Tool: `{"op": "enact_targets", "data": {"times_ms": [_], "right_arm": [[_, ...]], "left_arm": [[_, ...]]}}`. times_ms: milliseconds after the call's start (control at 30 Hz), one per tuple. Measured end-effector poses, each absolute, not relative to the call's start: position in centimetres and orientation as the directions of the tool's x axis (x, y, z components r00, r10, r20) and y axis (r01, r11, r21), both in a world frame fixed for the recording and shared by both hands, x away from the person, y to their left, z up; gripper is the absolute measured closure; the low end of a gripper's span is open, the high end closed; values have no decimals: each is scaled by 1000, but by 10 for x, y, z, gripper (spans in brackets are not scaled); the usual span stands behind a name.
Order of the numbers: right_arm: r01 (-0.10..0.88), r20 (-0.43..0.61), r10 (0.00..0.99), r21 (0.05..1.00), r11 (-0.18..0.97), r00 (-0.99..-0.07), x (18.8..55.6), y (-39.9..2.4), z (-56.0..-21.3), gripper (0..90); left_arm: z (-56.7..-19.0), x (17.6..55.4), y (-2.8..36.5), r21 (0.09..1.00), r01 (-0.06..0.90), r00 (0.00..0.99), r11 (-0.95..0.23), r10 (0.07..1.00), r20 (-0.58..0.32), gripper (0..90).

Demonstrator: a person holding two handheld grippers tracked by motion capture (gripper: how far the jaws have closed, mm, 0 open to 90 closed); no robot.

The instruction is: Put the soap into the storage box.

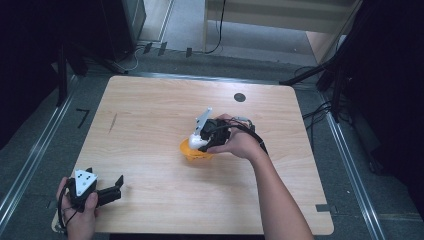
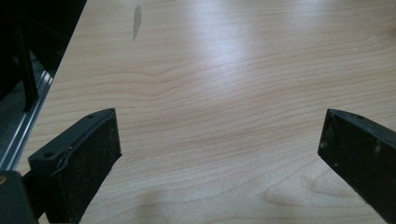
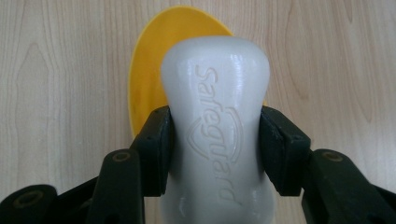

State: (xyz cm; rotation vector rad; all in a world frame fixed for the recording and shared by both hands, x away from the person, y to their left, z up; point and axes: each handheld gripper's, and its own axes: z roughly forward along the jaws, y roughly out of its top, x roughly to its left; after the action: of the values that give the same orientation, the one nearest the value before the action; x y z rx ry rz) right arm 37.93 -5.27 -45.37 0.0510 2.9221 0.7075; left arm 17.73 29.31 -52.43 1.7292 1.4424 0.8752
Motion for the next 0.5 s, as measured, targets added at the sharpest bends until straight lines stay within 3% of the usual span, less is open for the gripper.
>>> {"op": "enact_targets", "data": {"times_ms": [167,500], "right_arm": [[73,-77,129,505,860,-989,383,-55,-449,394],[99,-72,162,532,841,-984,381,-63,-450,389]], "left_arm": [[-524,177,293,854,506,149,-126,987,57,0],[-524,177,293,854,504,150,-129,987,61,0]]}}
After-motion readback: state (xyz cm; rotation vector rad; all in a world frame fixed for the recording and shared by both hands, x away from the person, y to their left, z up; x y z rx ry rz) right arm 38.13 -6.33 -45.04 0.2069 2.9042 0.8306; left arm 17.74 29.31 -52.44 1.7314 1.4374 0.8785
